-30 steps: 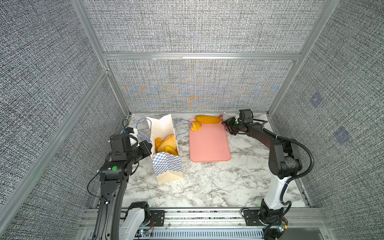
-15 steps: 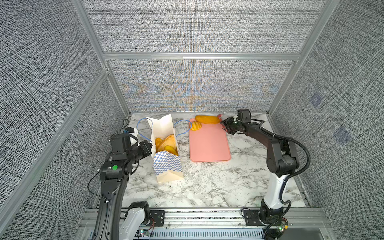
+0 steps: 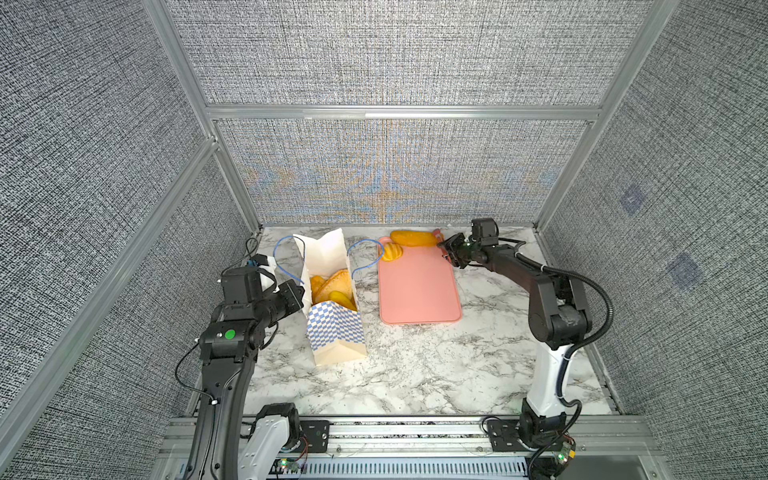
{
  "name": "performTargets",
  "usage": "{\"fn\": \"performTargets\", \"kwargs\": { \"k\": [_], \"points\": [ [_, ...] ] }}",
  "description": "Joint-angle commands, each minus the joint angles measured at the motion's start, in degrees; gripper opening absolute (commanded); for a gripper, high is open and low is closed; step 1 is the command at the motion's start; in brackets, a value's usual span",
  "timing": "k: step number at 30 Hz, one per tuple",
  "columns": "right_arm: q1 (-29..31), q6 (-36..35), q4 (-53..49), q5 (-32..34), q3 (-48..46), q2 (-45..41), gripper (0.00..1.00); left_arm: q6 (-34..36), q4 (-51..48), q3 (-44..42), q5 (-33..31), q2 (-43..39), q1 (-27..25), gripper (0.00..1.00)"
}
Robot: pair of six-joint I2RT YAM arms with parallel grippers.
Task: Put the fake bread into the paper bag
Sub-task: 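Lower the open tongs around the long yellow loaf on the tray, then squeeze the tongs shut on the long yellow loaf and lift it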
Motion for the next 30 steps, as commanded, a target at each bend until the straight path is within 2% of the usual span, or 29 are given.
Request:
{"fn": "performTargets", "kwargs": {
  "k": [1,9,30],
  "points": [
    [0.09,0.45,2.30,-1.13,0.48,0.27,0.42,0.43,-0.38,0.28,-0.50,0.04,0.02,0.02],
    [0.06,0.77,4.04,-0.77,-3.71,-2.28,0.35,0.60,-0.68,0.46,-0.71,-0.17,0.02,0.02],
    [-2.40,0.83,8.20,-1.30,-16.25,-14.99,0.26,0.45,-1.47,0.99,-0.81,-1.20,0.02,0.02]
  ]
}}
